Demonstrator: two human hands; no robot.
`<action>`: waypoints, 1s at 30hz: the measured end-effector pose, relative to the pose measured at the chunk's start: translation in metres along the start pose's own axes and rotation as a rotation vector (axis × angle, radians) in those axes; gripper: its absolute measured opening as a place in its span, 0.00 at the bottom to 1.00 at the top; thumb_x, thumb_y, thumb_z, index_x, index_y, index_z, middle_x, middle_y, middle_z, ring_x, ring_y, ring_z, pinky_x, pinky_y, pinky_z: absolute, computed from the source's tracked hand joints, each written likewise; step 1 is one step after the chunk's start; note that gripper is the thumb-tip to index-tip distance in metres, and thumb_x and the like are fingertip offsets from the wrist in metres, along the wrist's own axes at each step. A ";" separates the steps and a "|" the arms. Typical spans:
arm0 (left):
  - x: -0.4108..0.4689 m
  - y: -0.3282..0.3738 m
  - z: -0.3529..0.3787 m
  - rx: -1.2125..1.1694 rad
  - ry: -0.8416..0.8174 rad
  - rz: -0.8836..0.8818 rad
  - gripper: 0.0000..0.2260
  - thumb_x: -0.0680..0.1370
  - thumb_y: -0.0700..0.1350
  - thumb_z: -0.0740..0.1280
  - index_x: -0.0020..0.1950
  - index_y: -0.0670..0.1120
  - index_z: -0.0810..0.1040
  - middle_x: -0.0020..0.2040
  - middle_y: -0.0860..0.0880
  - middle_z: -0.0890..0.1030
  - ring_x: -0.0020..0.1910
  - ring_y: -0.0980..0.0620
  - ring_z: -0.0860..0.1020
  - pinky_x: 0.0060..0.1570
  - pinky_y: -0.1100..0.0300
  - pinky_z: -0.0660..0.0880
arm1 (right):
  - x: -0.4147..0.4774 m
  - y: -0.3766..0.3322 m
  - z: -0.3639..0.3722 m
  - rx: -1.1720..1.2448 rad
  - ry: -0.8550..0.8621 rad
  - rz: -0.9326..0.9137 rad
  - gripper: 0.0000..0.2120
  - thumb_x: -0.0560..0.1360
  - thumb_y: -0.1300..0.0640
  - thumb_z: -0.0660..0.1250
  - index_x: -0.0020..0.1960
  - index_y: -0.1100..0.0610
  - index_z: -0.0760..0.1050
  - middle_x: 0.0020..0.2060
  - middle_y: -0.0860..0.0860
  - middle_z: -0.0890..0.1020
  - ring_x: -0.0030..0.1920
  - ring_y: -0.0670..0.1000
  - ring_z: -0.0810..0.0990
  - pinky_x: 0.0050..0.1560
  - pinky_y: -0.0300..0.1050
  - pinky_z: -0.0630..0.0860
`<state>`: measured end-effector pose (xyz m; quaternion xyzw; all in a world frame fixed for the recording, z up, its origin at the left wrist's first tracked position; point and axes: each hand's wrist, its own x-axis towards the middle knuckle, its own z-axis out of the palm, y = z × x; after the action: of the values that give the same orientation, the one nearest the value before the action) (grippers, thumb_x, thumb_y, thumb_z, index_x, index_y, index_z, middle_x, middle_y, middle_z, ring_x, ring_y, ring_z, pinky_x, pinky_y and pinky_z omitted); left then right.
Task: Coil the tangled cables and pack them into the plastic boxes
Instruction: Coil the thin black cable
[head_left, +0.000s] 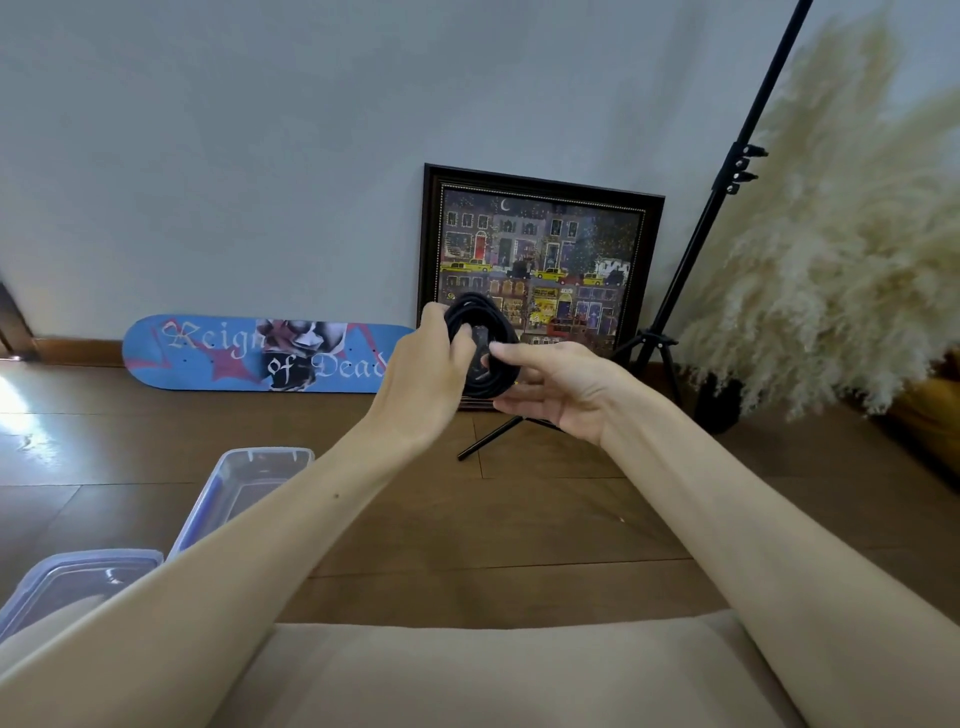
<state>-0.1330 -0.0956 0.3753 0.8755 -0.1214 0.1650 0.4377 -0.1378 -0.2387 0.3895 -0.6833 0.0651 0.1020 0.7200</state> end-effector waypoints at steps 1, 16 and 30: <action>-0.001 0.000 0.000 0.013 0.000 0.008 0.09 0.83 0.48 0.53 0.54 0.43 0.67 0.38 0.44 0.75 0.36 0.45 0.73 0.35 0.53 0.66 | 0.000 0.001 0.001 0.038 0.001 0.005 0.03 0.73 0.63 0.71 0.45 0.62 0.80 0.43 0.59 0.84 0.41 0.54 0.83 0.47 0.46 0.82; 0.004 -0.002 -0.001 -0.119 -0.094 -0.020 0.11 0.82 0.45 0.52 0.52 0.38 0.69 0.44 0.40 0.77 0.39 0.46 0.72 0.41 0.46 0.71 | 0.000 0.007 0.014 0.357 -0.108 -0.032 0.05 0.74 0.68 0.66 0.43 0.60 0.76 0.28 0.51 0.76 0.30 0.47 0.78 0.35 0.39 0.77; 0.003 -0.008 -0.005 -0.405 -0.122 0.019 0.10 0.82 0.43 0.55 0.45 0.53 0.73 0.38 0.51 0.76 0.29 0.57 0.76 0.22 0.62 0.71 | 0.005 0.005 0.008 0.445 -0.210 -0.018 0.17 0.78 0.52 0.62 0.61 0.61 0.76 0.36 0.53 0.78 0.42 0.51 0.76 0.70 0.62 0.65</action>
<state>-0.1284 -0.0871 0.3735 0.7769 -0.1864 0.0880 0.5950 -0.1345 -0.2300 0.3835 -0.4940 0.0047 0.1495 0.8565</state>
